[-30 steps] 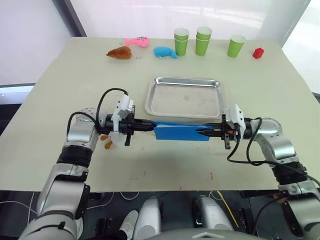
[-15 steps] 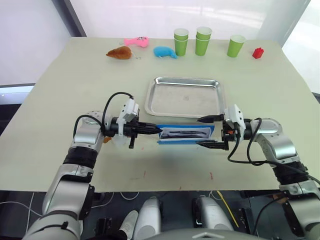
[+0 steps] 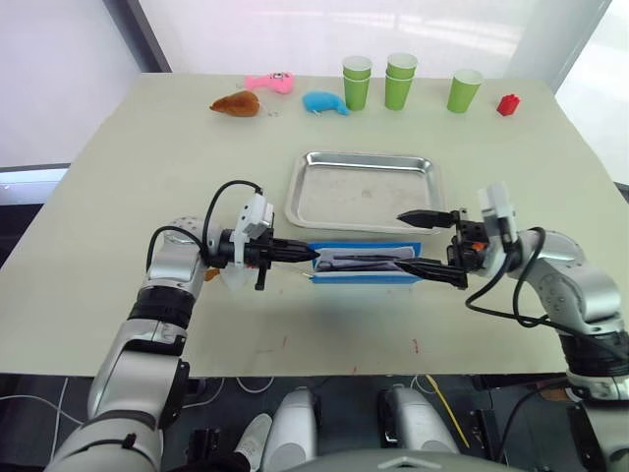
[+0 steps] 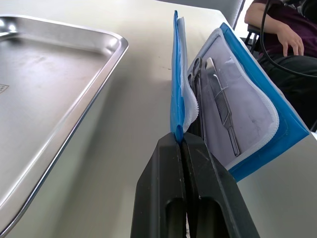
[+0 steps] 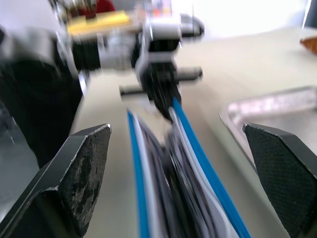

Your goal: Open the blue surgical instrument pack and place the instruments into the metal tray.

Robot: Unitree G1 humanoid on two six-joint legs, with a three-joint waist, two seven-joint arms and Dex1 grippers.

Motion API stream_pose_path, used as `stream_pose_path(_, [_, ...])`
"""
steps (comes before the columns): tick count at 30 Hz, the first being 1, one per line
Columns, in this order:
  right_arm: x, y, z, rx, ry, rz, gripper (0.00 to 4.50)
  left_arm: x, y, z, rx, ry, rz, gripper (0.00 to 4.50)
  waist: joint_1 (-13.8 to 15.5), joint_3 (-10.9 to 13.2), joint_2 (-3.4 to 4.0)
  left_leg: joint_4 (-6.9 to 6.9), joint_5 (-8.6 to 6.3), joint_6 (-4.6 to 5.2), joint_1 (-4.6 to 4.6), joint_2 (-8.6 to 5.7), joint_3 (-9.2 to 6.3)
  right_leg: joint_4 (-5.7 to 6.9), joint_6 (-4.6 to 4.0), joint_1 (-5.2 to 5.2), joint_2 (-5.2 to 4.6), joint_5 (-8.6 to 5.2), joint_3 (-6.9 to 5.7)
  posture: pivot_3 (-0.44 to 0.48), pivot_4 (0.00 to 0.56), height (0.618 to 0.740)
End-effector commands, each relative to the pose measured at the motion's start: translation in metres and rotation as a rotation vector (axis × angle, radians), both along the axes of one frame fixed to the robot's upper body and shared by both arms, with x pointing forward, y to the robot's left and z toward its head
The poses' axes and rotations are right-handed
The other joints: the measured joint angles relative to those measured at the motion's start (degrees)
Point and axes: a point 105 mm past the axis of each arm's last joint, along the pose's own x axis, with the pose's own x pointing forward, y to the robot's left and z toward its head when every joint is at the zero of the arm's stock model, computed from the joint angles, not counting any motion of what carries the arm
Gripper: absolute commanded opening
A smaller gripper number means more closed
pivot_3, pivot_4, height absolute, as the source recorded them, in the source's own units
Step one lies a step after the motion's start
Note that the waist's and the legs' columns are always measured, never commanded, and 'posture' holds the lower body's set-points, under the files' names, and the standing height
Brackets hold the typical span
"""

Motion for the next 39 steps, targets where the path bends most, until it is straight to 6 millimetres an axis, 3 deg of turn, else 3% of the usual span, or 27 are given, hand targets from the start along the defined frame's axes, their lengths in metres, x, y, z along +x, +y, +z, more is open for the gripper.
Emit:
stream_pose_path(1, [-0.006, 0.000, 0.016, 0.050, 0.013, -0.009, 4.47, -0.002, -0.004, 0.003, 0.004, -0.012, -0.055, 0.00, -0.01, 0.00, 0.00, 0.00, 0.00, 0.00, 0.00, 0.00, 0.00, 0.00, 0.00, 0.00, 0.00, 0.00, 0.00, 0.000, 0.150, 0.740])
stream_pose_path(5, [0.003, 0.002, 0.011, 0.062, 0.045, -0.066, 4.47, -0.001, -0.006, 0.003, 0.009, -0.014, -0.063, 0.00, 0.00, 0.00, 0.00, 0.00, 0.00, 0.00, -0.01, -0.01, 0.00, -0.01, 0.00, 0.00, 0.00, 0.00, 0.00, 0.000, 0.150, 0.740])
stream_pose_path(8, [0.005, 0.000, 0.001, 0.037, 0.105, -0.078, 3.72, -0.001, -0.007, 0.002, 0.015, -0.013, -0.068, 0.00, 0.04, 0.00, -0.01, 0.00, 0.00, 0.00, -0.04, -0.02, -0.02, -0.04, 0.01, 0.00, 0.00, 0.00, -0.01, 0.000, 0.150, 0.740])
stream_pose_path(12, [0.003, -0.005, -0.024, -0.030, 0.235, -0.096, 2.45, -0.001, -0.009, 0.000, 0.029, -0.011, -0.081, 0.00, 0.15, -0.01, -0.01, 0.00, 0.00, 0.00, -0.04, -0.02, -0.04, -0.04, 0.01, 0.00, 0.00, 0.00, -0.02, 0.000, 0.150, 0.740])
stream_pose_path(17, [0.002, -0.010, -0.046, -0.096, 0.301, -0.120, 0.08, -0.001, -0.011, -0.002, 0.029, -0.007, -0.089, 0.00, 0.15, -0.01, -0.01, 0.01, 0.00, 0.01, -0.04, -0.03, -0.04, -0.04, 0.01, 0.00, -0.01, 0.00, -0.02, 0.000, 0.150, 0.740])
stream_pose_path(30, [-0.033, -0.021, -0.112, -0.362, 0.415, -0.073, 0.02, 0.000, -0.013, -0.008, 0.022, 0.011, -0.081, 0.00, 0.07, -0.01, -0.02, 0.01, 0.00, 0.01, -0.04, -0.04, -0.08, -0.05, 0.02, 0.01, 0.00, -0.01, -0.04, 0.000, 0.150, 0.740])
stream_pose_path(39, [-0.041, -0.027, -0.136, -0.479, 0.412, -0.083, 0.02, 0.010, -0.017, -0.030, 0.101, 0.078, -0.004, 0.00, 0.60, -0.19, -0.22, 0.03, 0.00, 0.01, 0.00, -0.12, -0.34, -0.17, 0.03, 0.27, 0.03, -0.02, -0.09, 0.000, 0.150, 0.740])
